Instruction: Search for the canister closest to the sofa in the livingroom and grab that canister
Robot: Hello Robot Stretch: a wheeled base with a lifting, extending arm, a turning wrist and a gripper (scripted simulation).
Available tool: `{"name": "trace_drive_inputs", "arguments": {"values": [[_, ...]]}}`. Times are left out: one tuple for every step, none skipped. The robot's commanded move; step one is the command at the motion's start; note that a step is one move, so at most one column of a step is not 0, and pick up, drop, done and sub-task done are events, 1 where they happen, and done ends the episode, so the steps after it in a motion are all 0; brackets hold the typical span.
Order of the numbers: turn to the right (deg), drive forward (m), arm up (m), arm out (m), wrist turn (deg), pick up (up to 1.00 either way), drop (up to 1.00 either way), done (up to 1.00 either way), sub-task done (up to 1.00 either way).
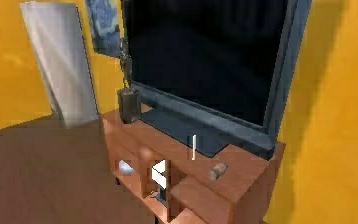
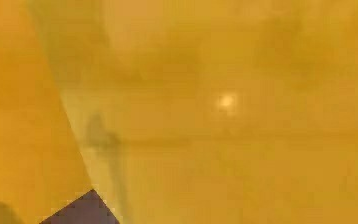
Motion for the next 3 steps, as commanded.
{"name": "trace_drive_inputs", "arguments": {"values": [[-45.0,0.00,0.00,0.00,0.0,0.00,0.00,0.00,0.00],[0.0,0.10,0.00,0.00,0.0,0.00,0.00,0.00,0.00],[-24.0,0.00,0.00,0.00,0.0,0.00,0.00,0.00,0.00]]}}
